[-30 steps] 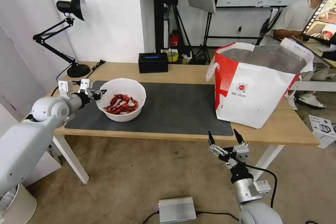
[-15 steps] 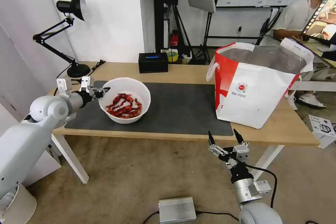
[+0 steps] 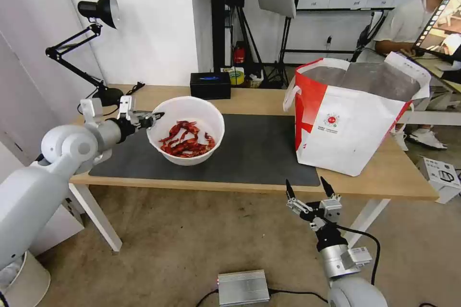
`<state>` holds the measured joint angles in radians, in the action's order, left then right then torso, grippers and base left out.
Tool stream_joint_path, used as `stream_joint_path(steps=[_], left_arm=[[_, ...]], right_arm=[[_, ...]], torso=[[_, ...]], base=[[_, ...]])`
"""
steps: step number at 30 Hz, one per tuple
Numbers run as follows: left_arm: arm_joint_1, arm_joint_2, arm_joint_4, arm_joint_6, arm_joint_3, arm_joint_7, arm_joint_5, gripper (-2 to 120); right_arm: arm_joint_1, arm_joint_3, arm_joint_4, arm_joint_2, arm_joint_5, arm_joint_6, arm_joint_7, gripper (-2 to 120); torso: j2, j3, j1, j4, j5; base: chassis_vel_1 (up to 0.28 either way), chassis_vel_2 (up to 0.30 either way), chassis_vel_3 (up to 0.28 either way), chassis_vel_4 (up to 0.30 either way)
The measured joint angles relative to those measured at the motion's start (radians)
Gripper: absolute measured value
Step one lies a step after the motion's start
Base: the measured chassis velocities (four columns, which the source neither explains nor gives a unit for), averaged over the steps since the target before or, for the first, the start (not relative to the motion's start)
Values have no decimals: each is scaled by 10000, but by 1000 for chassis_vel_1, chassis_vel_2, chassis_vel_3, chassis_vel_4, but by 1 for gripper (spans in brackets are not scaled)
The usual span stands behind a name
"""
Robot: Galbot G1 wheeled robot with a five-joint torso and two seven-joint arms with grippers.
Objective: Pick up the trash from the table and place it into the takeout bag.
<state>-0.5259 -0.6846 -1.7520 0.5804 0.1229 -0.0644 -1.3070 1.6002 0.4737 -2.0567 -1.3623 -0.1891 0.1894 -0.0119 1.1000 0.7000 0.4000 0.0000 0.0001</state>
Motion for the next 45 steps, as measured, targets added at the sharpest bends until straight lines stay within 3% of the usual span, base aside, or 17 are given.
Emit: stream_joint_path(steps=[3,6,14,23,32,35,45], left_arm=[[649,-48,-53,29,-457,-239,-455,0],[1920,-170,2,91,-1462,-602,-1329,0],[3569,-640,530,116,-3084,-912,-2225,0],[4897,-1924,1183,121,-3931,-1437,-2833,0],[6205,-2790,1843,132,-4825,-1438,-3032,0],[6736,-3381,2229,136,-5153,-1386,-3078,0],[7465,-4280,3003,140,-5752,-1167,-3165,0]], right_arm=[[0,0,0,0,0,1,0,100],[0,-1,0,0,0,0,-1,100],[0,0,0,0,0,0,-1,100],[1,0,0,0,0,0,-1,100],[0,0,0,0,0,0,-1,100],[0,0,0,0,0,0,-1,100],[0,0,0,0,0,0,0,100]], torso=[[0,0,-1,-2,1],[0,0,0,-3,1],[0,1,-1,1,0],[0,1,0,-1,1],[0,1,0,-1,1],[0,1,0,-3,2],[-1,0,0,-1,0]], base=[[0,0,0,0],[0,0,0,0],[0,0,0,0],[0,0,0,0],[0,0,0,0],[0,0,0,0],[0,0,0,0]])
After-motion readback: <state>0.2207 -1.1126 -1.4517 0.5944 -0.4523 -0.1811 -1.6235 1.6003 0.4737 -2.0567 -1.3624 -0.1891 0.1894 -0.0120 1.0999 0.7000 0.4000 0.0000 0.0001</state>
